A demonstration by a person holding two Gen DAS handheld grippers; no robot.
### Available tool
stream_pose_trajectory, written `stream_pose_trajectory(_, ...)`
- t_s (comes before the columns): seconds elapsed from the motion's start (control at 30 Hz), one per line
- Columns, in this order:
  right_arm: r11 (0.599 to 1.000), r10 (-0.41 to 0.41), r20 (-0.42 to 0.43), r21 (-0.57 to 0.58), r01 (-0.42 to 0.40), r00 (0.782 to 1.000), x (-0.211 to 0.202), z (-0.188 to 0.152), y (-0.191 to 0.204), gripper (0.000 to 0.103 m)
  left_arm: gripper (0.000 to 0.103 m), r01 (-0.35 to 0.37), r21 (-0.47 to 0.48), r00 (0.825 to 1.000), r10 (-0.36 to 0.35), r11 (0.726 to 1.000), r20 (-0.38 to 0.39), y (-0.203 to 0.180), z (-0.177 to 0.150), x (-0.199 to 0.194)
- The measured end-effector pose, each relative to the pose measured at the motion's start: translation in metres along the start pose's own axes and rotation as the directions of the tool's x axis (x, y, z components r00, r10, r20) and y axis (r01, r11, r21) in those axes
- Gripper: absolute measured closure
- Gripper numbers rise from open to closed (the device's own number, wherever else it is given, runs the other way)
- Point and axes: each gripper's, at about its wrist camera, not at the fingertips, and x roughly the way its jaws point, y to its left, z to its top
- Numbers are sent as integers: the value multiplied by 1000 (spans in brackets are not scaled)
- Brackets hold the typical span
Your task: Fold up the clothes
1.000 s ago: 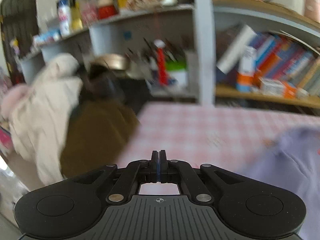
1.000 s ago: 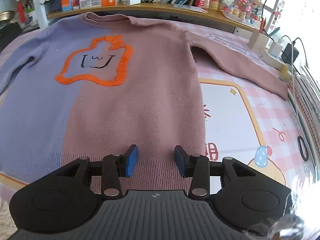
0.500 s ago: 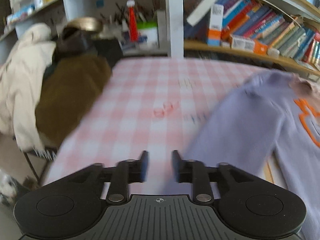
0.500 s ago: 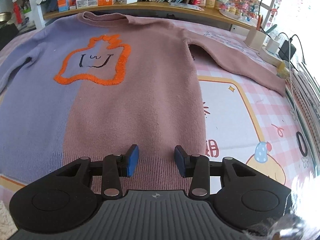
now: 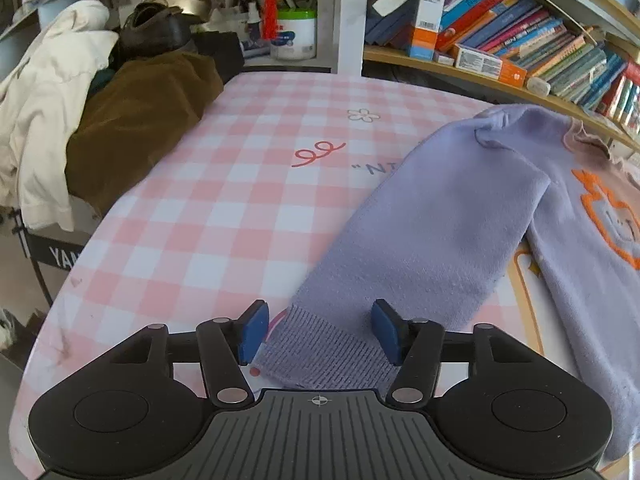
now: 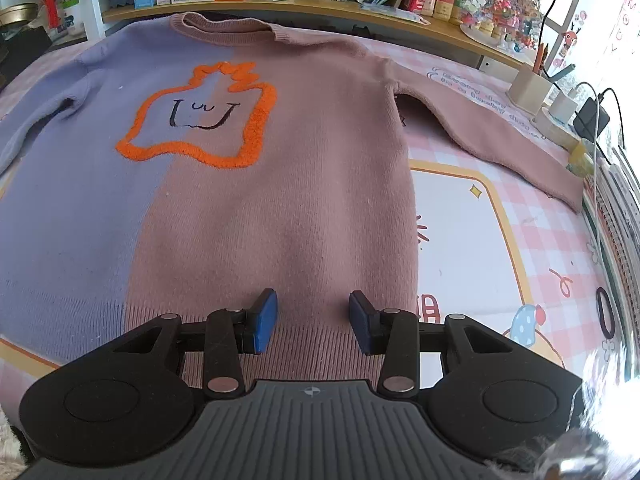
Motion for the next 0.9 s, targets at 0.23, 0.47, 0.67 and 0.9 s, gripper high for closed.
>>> stream_pose_trajectory(0.23,1000,-3,-1,22,3,1000,-1,-1,0,65,97,16,-20,1000,-16,1000,18,-2,14,-1)
stream_pose_trajectory(0.47,999,3,1,40,-3,1000,-5,-1,-1,70,97,-139,-28,972,142,990,188,37,94,5)
stream_pose_trajectory(0.67,998,-10,37,70,7,999,-14,3,-6,70,97,-217,94,961,196,972,193,34,138,44)
stream_pose_trajectory(0.9,990,-92,8,109,91,996,-9,1,-34,70,88,-290,140,954,274,947,122,32,136,72)
